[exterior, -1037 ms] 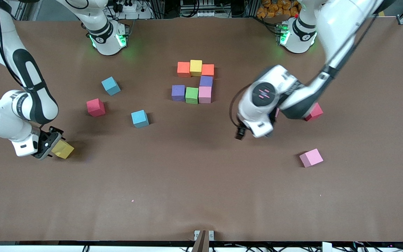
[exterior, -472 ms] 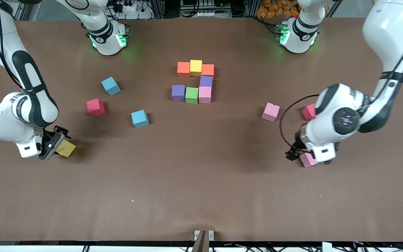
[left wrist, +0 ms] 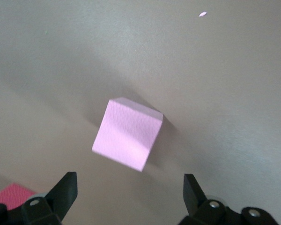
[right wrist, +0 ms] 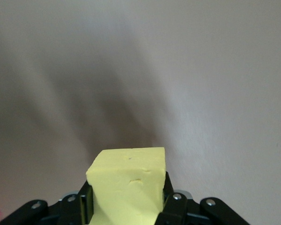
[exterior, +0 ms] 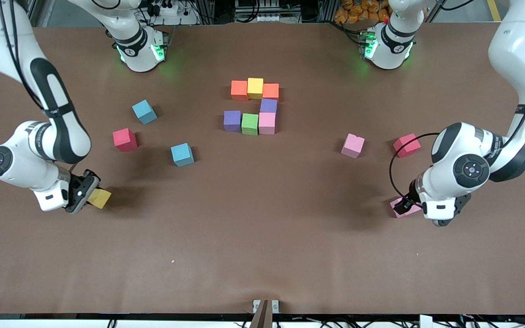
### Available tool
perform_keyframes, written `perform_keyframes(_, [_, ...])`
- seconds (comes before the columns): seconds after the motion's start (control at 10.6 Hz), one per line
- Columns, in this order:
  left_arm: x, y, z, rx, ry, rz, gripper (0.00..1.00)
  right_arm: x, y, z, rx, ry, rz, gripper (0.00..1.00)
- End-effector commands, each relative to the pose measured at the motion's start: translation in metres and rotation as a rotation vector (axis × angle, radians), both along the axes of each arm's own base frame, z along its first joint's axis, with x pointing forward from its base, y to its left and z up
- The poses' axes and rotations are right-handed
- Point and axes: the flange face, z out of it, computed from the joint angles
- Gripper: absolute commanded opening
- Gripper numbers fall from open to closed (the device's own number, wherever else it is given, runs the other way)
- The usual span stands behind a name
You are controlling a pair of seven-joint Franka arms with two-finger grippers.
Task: Form number 2 with 11 blocks
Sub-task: 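Lift yellow with the right gripper while the left gripper grasps pink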
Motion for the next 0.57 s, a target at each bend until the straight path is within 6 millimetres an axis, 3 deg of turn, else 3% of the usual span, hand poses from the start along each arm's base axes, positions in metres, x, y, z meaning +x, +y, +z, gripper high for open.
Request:
perform_keyframes(0.0, [0.005,0.018,-0.010,0.015,-0.008,-0.093,1.00,-0.014,0.050,0.042,0.020,0.049,-0.122,0.26])
perform_keyframes(0.47, [0.013,0.030,-0.036,-0.005,0.007,-0.134,1.00,-0.061,0.178,0.053,-0.003,0.093,-0.508,0.26])
